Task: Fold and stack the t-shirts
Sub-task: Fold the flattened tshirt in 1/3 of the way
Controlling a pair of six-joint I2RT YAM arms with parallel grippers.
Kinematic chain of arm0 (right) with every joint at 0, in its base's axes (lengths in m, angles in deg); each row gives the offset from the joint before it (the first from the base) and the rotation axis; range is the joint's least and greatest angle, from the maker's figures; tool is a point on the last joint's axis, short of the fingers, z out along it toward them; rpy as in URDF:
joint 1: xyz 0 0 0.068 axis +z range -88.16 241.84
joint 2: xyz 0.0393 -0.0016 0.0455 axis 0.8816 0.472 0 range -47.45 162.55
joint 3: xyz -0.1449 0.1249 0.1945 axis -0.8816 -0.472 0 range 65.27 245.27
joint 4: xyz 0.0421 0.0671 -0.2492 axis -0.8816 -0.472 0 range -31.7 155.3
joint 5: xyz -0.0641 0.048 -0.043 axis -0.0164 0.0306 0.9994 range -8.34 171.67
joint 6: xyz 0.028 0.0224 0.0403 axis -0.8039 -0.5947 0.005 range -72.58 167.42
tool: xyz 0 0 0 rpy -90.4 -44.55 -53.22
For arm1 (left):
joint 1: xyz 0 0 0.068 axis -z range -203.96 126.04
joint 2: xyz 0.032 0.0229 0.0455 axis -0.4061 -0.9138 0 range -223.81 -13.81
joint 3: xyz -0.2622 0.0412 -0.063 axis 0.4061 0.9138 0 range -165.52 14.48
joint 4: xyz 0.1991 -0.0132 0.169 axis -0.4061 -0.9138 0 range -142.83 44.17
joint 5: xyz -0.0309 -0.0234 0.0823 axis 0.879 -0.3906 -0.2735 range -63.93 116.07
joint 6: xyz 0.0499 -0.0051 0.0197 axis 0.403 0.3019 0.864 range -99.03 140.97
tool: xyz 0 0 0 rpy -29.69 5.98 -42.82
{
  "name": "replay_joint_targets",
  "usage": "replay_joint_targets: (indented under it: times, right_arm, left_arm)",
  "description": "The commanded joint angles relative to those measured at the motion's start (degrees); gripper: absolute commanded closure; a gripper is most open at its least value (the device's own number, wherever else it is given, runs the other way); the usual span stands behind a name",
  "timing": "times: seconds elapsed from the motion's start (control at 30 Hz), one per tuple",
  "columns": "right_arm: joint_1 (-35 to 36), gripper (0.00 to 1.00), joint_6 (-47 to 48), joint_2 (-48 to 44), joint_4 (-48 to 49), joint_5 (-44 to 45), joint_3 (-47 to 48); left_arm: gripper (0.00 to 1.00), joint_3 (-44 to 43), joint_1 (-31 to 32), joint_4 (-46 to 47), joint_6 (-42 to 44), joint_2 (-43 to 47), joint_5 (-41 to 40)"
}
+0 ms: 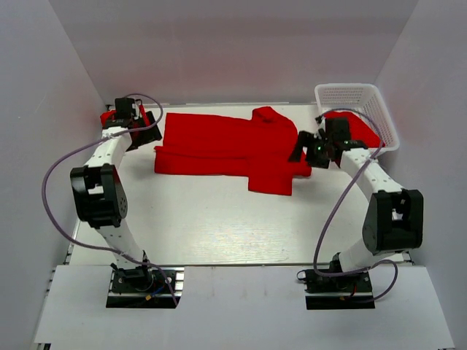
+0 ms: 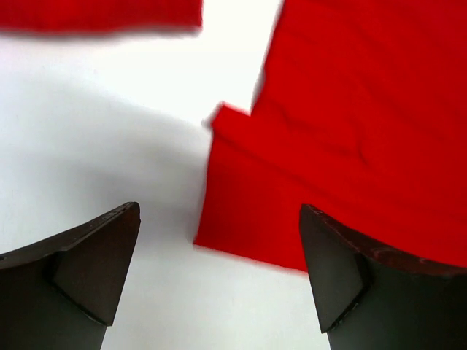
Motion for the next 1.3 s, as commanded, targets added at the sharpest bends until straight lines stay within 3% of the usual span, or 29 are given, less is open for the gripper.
replay_joint_targets:
  times: [0.0,0.23,0.67,0.9,0.93,1.03,1.27]
  right_arm:
    - [2.3,0.15,-0.7,-2.7,-0.3,-1.3,-8.7]
    - [4.7,0.2,-2.7,-3.4,5.7,-1.8,-17.3]
    - [7.2,0.3,-3.1,7.0,9.7,-1.2,-13.2]
    - [8.9,0.59,-4.2,8.2,10.2,3.3,-15.4]
    - [9.0,0.75,-4.5,8.2,10.4,4.1,-15.7]
    - [9.3,1.0,-5.0,7.7,9.9,4.7,-16.9]
    - [9.3,1.0,-4.0,3.5,5.7,4.3,-10.1]
  left_arm:
    - [0.0,7.1,0.4,0.2,1.4,7.8,4.0]
    - [0.0,15.7,0.4,0.7,0.9,14.2,7.6]
    - [0.0,20.4,0.4,0.8,0.9,18.6,6.6]
    - [0.0,19.9,0.4,0.3,0.9,18.6,5.0]
    - [0.0,19.9,0.4,-0.3,0.9,18.6,5.0]
    - [0.0,19.9,0.4,0.2,1.5,18.6,5.0]
    - [0.01,21.8,0.4,5.5,4.4,17.9,12.1]
